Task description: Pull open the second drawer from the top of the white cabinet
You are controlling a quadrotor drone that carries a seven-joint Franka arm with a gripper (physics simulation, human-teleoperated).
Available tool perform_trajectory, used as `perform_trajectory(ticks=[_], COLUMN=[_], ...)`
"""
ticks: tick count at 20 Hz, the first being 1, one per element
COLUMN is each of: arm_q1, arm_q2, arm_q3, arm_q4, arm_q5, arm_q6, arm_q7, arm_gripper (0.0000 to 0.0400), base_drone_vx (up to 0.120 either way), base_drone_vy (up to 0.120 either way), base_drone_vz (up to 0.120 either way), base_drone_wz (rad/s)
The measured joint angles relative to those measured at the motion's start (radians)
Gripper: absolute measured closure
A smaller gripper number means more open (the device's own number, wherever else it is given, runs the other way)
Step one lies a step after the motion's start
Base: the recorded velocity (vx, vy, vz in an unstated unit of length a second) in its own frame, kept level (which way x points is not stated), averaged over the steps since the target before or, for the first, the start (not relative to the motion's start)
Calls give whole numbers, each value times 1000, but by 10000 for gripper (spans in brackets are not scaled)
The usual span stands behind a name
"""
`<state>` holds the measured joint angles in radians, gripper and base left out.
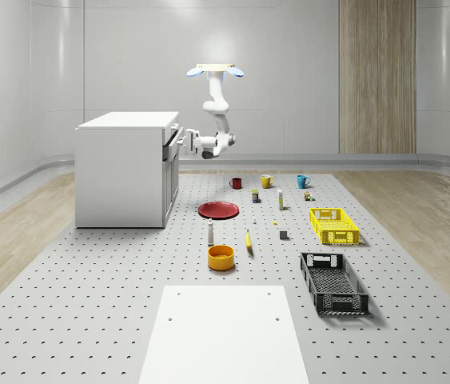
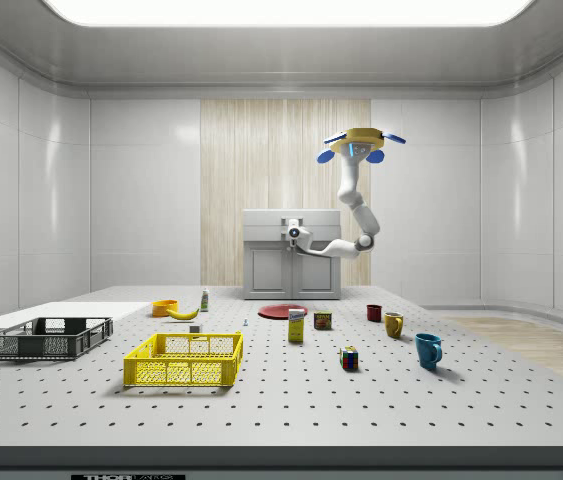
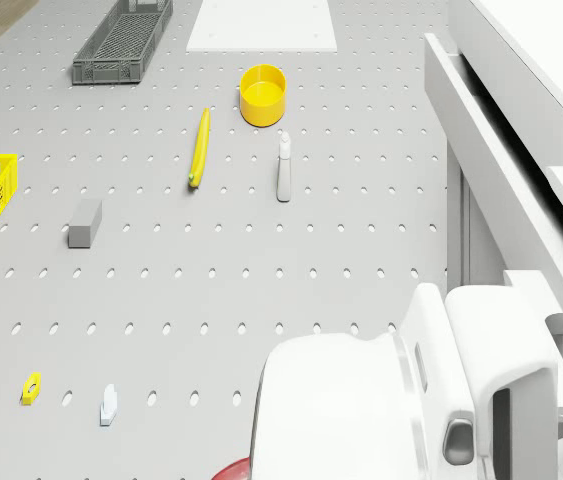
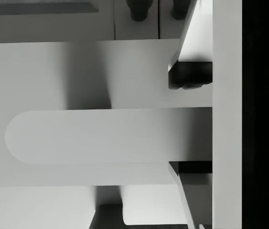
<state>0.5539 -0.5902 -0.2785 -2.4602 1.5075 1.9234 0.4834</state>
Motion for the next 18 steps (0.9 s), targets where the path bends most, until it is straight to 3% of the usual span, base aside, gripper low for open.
perform_trajectory(ticks=[1, 2, 3, 4, 7, 8, 10, 11, 12, 14, 15, 17, 18], arm_q1=[-4, -8, -11, -13, -26, -31, -34, -37, -37, -41, -43, -46, -48], arm_q2=[-3, -8, -10, -4, -12, -24, -26, -35, -31, -33, -35, -47, -48], arm_q3=[-4, -7, -10, -18, -30, -30, -42, -46, -57, -67, -72, -84, -92], arm_q4=[-2, 0, -2, -12, -15, -7, -12, -6, -14, -17, -17, -13, -15], arm_q5=[-5, -17, -20, -13, -21, -51, -56, -75, -74, -73, -78, -104, -108], arm_q6=[-6, -10, -15, -22, -41, -42, -52, -56, -63, -73, -78, -87, -93], arm_q7=[-4, 11, 9, -46, -42, -5, -12, 37, -12, -20, -11, 31, 20], arm_gripper=[235, 214, 219, 234, 264, 214, 232, 185, 203, 241, 242, 200, 211], base_drone_vx=[0, 0, 0, 0, 0, 0, 0, 0, 0, 0, 0, 0, 0], base_drone_vy=[0, 0, 0, 0, 0, 0, 0, 0, 0, 0, 0, 0, 0], base_drone_vz=[0, 0, 0, 0, 0, 0, 0, 0, 0, 0, 0, 0, 0], base_drone_wz=[0, 0, 0, 0, 0, 0, 0, 0, 0, 0, 0, 0, 0])
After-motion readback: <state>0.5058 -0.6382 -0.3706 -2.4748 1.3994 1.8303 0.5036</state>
